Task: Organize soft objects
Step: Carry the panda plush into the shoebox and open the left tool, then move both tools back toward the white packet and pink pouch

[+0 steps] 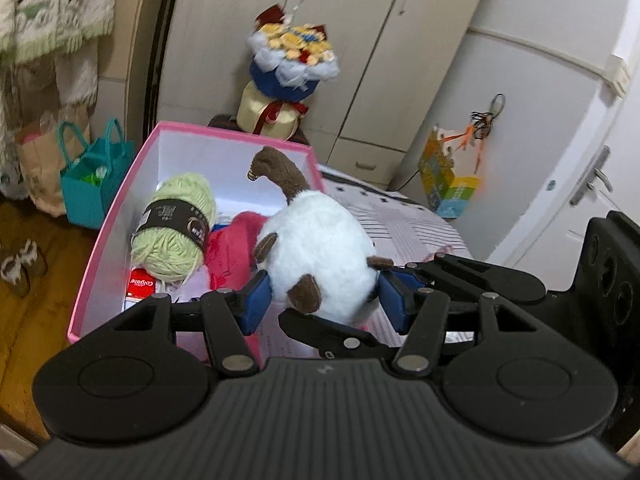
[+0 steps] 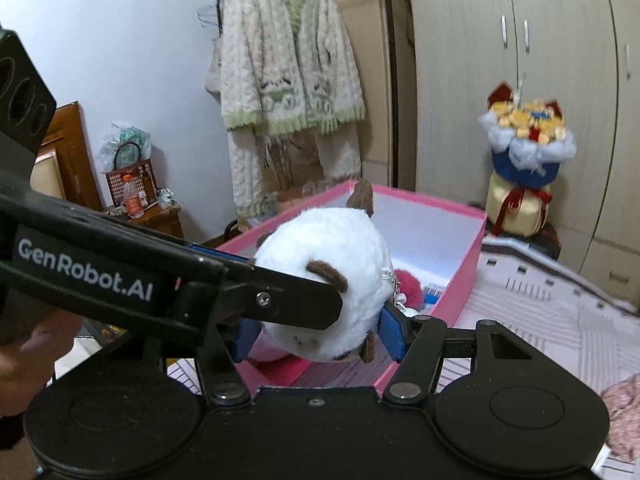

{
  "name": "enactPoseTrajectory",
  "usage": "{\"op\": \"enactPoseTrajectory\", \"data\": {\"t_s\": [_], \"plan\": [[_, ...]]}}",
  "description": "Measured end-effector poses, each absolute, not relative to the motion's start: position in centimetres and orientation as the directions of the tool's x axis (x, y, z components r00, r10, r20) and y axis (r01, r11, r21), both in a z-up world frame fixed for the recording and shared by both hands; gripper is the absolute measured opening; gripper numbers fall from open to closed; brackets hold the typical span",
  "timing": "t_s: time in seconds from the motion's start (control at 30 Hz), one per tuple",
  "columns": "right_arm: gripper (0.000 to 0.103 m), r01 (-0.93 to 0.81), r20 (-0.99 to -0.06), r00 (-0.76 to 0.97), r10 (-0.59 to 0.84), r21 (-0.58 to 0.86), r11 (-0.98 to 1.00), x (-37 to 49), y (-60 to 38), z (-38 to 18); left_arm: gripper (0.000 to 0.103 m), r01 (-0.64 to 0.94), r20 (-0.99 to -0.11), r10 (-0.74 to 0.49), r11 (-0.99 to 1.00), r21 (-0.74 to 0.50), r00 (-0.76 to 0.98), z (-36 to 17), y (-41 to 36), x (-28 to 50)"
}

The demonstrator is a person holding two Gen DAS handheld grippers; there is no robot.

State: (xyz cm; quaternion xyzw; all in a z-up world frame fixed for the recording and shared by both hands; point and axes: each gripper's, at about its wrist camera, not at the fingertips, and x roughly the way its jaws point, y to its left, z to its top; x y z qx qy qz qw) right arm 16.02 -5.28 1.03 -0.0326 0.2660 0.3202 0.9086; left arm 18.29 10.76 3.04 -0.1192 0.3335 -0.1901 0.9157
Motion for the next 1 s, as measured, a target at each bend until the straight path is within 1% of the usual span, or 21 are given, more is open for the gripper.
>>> {"op": "enactPoseTrajectory", "data": {"t_s": [0.13, 0.3, 0.37, 0.5, 0.67, 0.77, 1.0], "plan": [[0.067, -0.595, -0.543, 0.628, 0.557, 0.126, 0.794, 17.7, -4.6, -0.1, 0.057, 0.238, -0.588, -0.43, 0.895, -0.378, 0.685, 1.4, 11.4, 20.0], [0.071, -0.592, -0.555, 0.645, 0.525, 0.071, 0.803, 17.7, -4.3, -0.2, 0.058, 0.219, -0.587, -0.438, 0.887, -0.407, 0.68, 0.7, 12.0, 20.3], [0.074, -0.593, -0.539, 0.66, 0.524, 0.055, 0.803, 17.2, -4.8, 0.2, 0.059, 0.219, -0.579, -0.426, 0.893, -0.394, 0.695, 0.8, 12.1, 19.8], [0.075, -0.602, -0.504, 0.666, 0.549, 0.071, 0.795, 16.0, -6.4, 1.3, 0.06, 0.22, -0.563, -0.412, 0.899, -0.378, 0.717, 1.4, 12.4, 18.4], [0.075, -0.605, -0.519, 0.633, 0.575, 0.132, 0.785, 14.7, -9.1, 2.4, 0.061, 0.223, -0.577, -0.381, 0.919, -0.326, 0.723, 2.8, 12.4, 16.4], [0.075, -0.595, -0.529, 0.629, 0.569, 0.143, 0.791, 13.9, -10.8, 3.2, 0.061, 0.243, -0.586, -0.372, 0.926, -0.289, 0.72, 3.7, 12.1, 15.4], [0.075, -0.541, -0.514, 0.675, 0.529, 0.143, 0.829, 11.6, -16.0, 4.7, 0.064, 0.307, -0.557, -0.378, 0.926, -0.222, 0.739, 5.6, 10.4, 12.3]]}}
